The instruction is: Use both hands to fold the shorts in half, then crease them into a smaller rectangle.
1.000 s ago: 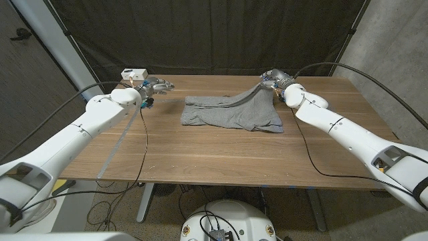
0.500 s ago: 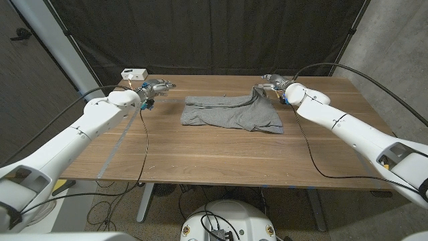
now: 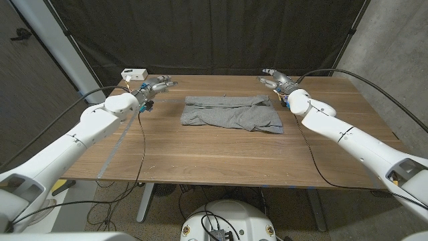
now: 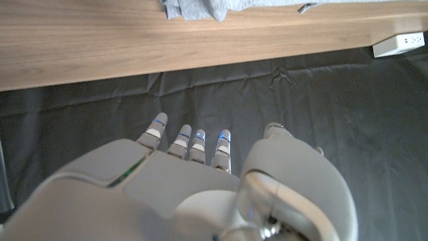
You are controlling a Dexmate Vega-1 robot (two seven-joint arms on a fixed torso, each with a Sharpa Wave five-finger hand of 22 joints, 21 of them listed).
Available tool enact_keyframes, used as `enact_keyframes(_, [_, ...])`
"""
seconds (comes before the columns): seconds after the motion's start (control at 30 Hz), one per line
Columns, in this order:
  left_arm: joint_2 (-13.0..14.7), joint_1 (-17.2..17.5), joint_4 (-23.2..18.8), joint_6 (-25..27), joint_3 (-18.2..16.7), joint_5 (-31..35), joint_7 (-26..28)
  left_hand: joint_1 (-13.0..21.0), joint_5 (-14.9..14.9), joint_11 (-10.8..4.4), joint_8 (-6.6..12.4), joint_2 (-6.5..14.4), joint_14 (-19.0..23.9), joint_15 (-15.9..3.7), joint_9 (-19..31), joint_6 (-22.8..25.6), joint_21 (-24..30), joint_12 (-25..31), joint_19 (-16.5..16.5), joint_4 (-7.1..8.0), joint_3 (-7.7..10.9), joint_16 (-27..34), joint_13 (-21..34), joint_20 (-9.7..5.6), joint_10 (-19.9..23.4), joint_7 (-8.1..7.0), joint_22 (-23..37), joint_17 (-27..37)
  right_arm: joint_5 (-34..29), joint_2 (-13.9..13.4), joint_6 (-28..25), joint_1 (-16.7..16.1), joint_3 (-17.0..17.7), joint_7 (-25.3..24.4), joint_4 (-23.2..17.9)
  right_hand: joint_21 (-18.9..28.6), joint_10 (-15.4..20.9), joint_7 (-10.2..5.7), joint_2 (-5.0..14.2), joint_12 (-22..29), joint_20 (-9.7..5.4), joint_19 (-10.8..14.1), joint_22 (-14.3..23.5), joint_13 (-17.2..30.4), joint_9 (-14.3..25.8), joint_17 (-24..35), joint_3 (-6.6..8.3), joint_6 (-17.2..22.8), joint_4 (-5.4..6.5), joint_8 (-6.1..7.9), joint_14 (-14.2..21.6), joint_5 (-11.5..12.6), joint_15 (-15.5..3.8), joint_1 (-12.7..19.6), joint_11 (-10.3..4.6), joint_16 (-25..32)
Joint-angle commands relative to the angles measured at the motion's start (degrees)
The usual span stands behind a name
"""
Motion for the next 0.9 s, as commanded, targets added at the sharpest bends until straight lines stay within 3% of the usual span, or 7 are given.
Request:
enact_keyframes(0.03, [3.1, 3.5, -3.6, -4.4, -0.5, 3.8, 0.7, -0.6, 0.1, 0.09, 0.34, -0.2, -1.0, -0.08, 0.1, -1.1, -0.3, 0.4, -0.8, -0.36, -0.19, -0.2, 0.1, -0.40, -1.0, 0.01, 0.1, -0.1, -5.2, -0.9, -1.9, -6.1, 1.1, -8.3, -6.0, -0.1, 0.7, 0.19, 0.58, 0.4, -0.50, 0.4, 0.0, 0.0, 0.0, -0.4, 1.10, 0.8, -0.10, 0.50, 0.0, 0.5, -1.00, -0.1, -0.28, 0.6])
enact_keyframes(0.17, [4.6, 5.3, -5.4, -5.5, -0.9, 6.2, 2.0, -2.5, -0.2, -0.54, 0.63, -1.9, -2.7, -1.25, 0.0, -1.8, -0.8, 0.7, -2.0, -0.28, -1.90, 0.1, 0.1, -2.12, -2.3, -0.92, 0.0, -0.2, -7.7, -1.8, -3.2, -8.4, 0.9, -9.8, -8.9, 0.0, 1.1, 0.30, 0.51, 0.5, -0.54, 1.2, -0.1, -0.2, 0.0, -0.8, 1.81, 0.9, -0.50, 0.47, 0.6, 0.5, -1.13, 0.1, -0.20, 0.8])
enact_keyframes(0.3, [5.9, 6.9, -7.3, -6.0, -1.2, 8.7, 3.6, -5.2, 0.0, -0.76, 0.90, -3.9, -3.1, -1.54, 0.0, -1.9, -1.1, 1.2, -2.4, 0.30, -4.13, 0.6, 0.0, -2.52, -2.7, -1.14, -0.1, -0.2, -8.6, -2.2, -3.9, -10.0, 1.1, -9.9, -10.7, 0.2, 1.7, 0.35, 0.30, 0.7, -0.63, 2.2, -0.1, -0.3, 0.0, -1.3, 2.54, 1.3, -0.82, 0.48, 1.4, 0.5, -1.11, 0.2, -0.48, 1.1])
enact_keyframes(0.6, [8.2, 9.7, -11.1, -6.0, -1.7, 15.3, 6.9, -7.7, 0.4, -2.57, 1.04, -6.7, -2.9, -3.16, 0.0, -1.8, -1.4, 1.6, -2.6, 0.46, -6.61, 0.9, 0.0, -3.13, -2.7, -2.49, -0.3, -0.3, -12.0, -2.6, -6.9, -12.0, 0.3, -9.4, -13.6, 0.0, 2.2, 0.32, 0.16, 0.8, -0.77, 2.5, -0.1, -0.5, 0.0, -1.8, 3.33, 1.9, -1.13, 0.59, 1.6, 0.5, -1.50, 0.3, -0.52, 1.0])
enact_keyframes(0.77, [9.1, 10.3, -12.3, -5.9, -1.7, 18.0, 7.0, -8.9, 1.1, -4.01, 0.80, -8.6, -4.3, -4.98, -0.1, -2.8, -1.9, 1.6, -3.2, 0.31, -8.26, 0.5, -0.1, -5.18, -3.1, -4.60, -0.4, -0.5, -13.8, -2.5, -7.2, -13.4, 0.0, -10.5, -14.2, 0.0, 2.4, 0.20, 0.06, 0.9, -0.97, 2.7, -0.1, -0.6, 0.0, -2.1, 3.68, 2.2, -1.23, 0.65, 2.0, 0.4, -1.78, 0.3, -0.48, 1.1])
enact_keyframes(0.8, [9.2, 10.3, -12.4, -6.0, -1.7, 18.5, 7.0, -8.9, 1.2, -4.12, 0.82, -8.7, -4.4, -5.06, -0.1, -2.8, -1.9, 1.6, -3.0, 0.23, -8.39, 0.5, -0.1, -5.96, -3.3, -4.64, -0.4, -0.5, -14.4, -2.5, -6.9, -13.6, -0.2, -11.0, -14.1, -0.1, 2.4, 0.19, 0.03, 0.8, -1.21, 2.8, -0.1, -0.6, 0.0, -2.2, 3.76, 2.3, -1.25, 0.63, 2.0, 0.4, -1.84, 0.3, -0.53, 1.1])
enact_keyframes(0.9, [9.6, 10.2, -12.6, -5.8, -1.5, 19.9, 6.5, -8.8, 1.5, -5.23, 0.83, -8.9, -4.8, -5.90, -0.1, -3.1, -1.7, 1.5, -1.8, -0.10, -8.68, 0.5, -0.1, -7.75, -3.7, -5.41, -0.6, -0.6, -15.4, -2.7, -7.7, -13.8, -0.7, -10.0, -14.6, 0.2, 2.9, 0.36, -0.34, 0.8, -5.46, 4.8, -0.2, -0.9, 0.0, -3.5, 4.82, 2.4, -1.70, 0.42, 2.7, 0.2, -2.52, 0.2, -0.29, 1.0])
